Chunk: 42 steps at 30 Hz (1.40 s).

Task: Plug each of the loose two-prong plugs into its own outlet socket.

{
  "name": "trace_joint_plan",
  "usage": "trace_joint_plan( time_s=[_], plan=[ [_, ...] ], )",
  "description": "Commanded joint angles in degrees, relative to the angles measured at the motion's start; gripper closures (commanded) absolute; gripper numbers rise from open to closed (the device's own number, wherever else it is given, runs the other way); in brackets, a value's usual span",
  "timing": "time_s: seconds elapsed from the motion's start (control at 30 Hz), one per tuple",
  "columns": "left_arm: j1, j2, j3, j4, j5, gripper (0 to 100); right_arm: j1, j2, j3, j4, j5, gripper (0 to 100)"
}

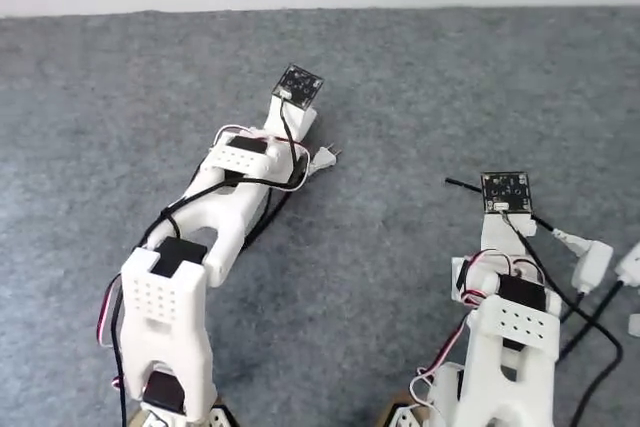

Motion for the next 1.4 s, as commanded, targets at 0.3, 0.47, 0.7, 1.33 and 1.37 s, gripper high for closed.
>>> trace_joint_plan(
  time_s=[0.3,0.47,0.7,1.33,1.37],
  plan=[
    [-0.6,-14.2,2.0,11.7,0.5,99,-0.3,-1.2,0.4,-1.4,0.7,91.5],
    [0.0,-30.1,19.6,6.2,0.5,99,-0.3,-1.2,0.4,-1.4,0.7,91.5],
    [8.1,-55.0,46.5,-2.0,1.0,99,-0.3,-1.2,0.4,-1.4,0.7,91.5],
    [18.8,-76.8,63.8,-3.5,37.2,98,0.0,-1.2,0.4,-1.3,0.8,91.5],
    [17.8,-76.8,64.0,-4.4,38.7,98,0.0,-1.2,0.4,-1.3,0.8,91.5]
  ],
)
